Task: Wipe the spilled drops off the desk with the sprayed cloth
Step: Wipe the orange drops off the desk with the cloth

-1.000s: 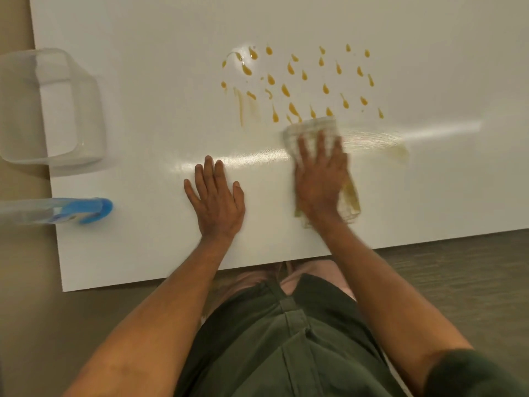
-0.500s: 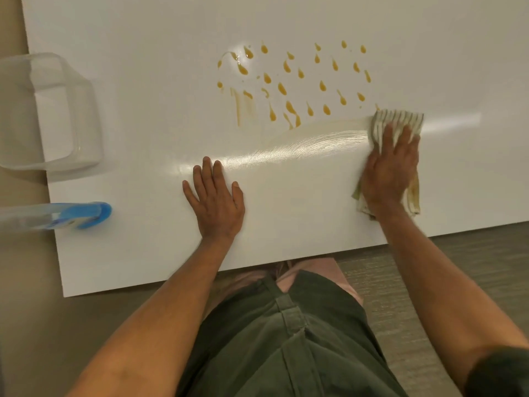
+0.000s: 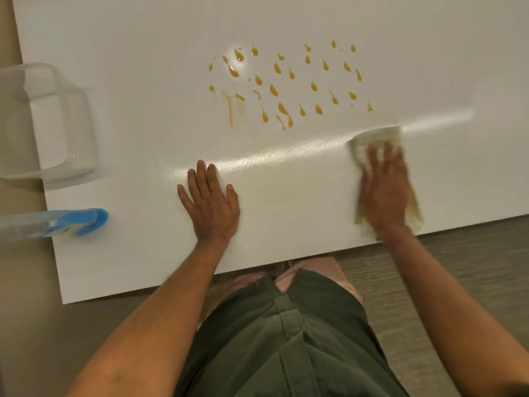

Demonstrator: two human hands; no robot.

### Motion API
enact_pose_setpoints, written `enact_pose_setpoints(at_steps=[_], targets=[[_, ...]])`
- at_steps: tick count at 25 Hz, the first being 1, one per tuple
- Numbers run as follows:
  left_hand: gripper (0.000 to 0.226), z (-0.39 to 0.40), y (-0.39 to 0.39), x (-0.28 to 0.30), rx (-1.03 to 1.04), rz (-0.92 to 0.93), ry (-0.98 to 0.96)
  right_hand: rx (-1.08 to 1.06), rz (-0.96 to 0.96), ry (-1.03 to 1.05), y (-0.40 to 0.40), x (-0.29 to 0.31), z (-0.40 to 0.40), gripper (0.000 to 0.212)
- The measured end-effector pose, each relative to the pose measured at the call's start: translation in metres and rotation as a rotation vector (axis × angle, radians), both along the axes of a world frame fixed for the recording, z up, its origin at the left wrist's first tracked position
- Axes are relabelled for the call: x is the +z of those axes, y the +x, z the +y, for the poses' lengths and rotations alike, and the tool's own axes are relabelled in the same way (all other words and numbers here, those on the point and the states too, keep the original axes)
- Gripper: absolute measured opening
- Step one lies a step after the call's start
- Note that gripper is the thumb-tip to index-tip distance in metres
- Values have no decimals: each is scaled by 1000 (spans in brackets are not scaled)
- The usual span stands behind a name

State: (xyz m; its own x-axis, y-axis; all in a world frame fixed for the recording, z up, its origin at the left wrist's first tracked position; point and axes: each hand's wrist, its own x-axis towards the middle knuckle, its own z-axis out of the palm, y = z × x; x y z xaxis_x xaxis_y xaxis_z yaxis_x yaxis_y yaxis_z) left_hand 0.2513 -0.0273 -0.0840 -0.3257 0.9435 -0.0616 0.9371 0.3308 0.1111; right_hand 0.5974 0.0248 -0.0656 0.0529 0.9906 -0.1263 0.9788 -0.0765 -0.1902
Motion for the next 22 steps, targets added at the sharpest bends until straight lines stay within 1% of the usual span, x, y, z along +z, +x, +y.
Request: enact_pose_setpoints(at_steps=[2, 3, 4, 5, 7, 9, 10, 12, 13, 14, 15, 16, 19, 20, 21, 22], targets=[[62, 0, 1, 0, 1, 13, -3, -264, -12, 7, 16, 7, 35, 60], [62, 0, 1, 0, 1, 16, -4, -343, -6, 12, 7, 10, 46, 62], [62, 0, 1, 0, 2, 12, -5, -367, 12, 12, -10, 10, 50, 63], [62, 0, 1, 1, 5, 10, -7, -335, 33, 9, -35, 11, 51, 63], [62, -1, 4, 3, 1, 18, -12, -135, 49, -19, -98, 9, 32, 63], [62, 0, 4, 4, -5, 18, -13, 162, 70, -12, -160, 6, -5, 64], [63, 1, 3, 4, -6, 13, -12, 305, 101, -14, -176, 6, -25, 64], [64, 0, 1, 3, -9, 11, -15, 523, 153, -28, -165, 2, -58, 65], [63, 0, 1, 2, -11, 18, -12, 570, 152, -32, -140, -1, -66, 66], [62, 0, 2, 2, -7, 22, -7, 565, 129, -30, -111, -3, -67, 66], [61, 0, 1, 2, 0, 21, -1, 513, 96, -28, -81, -5, -63, 65], [61, 0, 1, 1, 4, 18, 3, 414, 63, -26, -51, -6, -53, 64], [61, -1, 1, -2, -2, 25, 6, -67, -13, -20, 12, 2, 0, 60], [61, 0, 1, -2, -2, 32, 8, -215, -10, -6, 17, 6, 18, 61], [61, 1, 1, -2, -2, 37, 9, -319, -4, 3, 13, 8, 34, 62], [61, 1, 1, -2, -2, 38, 6, -368, -4, 4, 0, 10, 44, 64]])
